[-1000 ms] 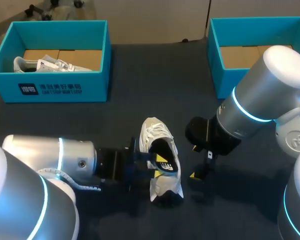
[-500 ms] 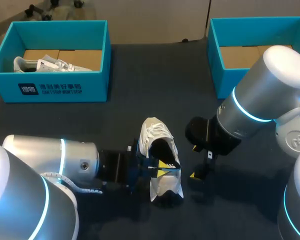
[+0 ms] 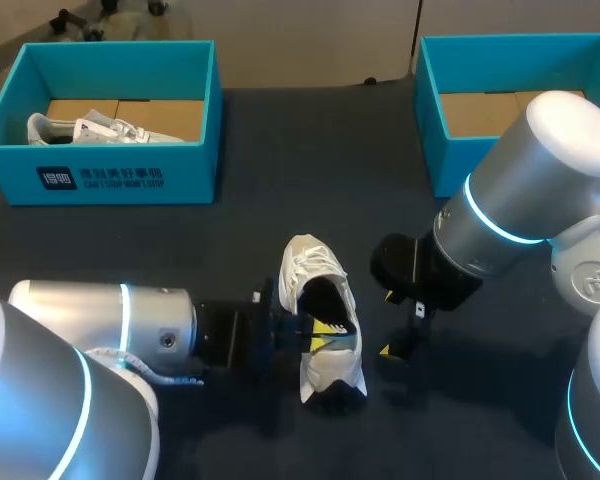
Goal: Take the shoe out of the shoebox, open the shoe tongue, remove and reinsert the insole, then place the shoe into the shoebox
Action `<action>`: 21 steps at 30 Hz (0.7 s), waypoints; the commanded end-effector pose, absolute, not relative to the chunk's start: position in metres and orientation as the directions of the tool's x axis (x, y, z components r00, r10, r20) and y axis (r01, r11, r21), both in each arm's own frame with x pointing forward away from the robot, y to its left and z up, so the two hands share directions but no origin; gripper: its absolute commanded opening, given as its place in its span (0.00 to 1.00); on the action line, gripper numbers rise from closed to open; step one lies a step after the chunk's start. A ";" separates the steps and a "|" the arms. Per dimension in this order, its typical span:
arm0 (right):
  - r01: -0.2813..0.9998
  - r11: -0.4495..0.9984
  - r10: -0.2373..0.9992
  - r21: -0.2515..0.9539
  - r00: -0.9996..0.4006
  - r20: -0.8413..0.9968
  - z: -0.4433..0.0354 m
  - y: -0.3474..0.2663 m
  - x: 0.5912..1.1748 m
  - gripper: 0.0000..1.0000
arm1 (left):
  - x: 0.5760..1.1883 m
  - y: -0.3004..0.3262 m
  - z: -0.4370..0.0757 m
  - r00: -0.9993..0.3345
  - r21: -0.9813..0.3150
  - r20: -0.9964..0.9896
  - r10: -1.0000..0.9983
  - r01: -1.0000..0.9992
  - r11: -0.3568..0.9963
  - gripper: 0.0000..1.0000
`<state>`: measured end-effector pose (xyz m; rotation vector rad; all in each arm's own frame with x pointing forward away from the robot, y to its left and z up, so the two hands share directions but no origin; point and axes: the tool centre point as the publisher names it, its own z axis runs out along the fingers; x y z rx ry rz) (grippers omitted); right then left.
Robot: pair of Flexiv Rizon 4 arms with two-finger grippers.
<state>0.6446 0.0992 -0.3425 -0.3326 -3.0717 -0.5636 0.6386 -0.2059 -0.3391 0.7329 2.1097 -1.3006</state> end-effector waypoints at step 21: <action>0.209 0.913 0.210 0.350 -0.977 0.035 -0.345 0.101 0.644 1.00 | 0.642 -0.204 -0.339 -0.737 -0.644 -0.653 0.175 0.661 0.385 0.23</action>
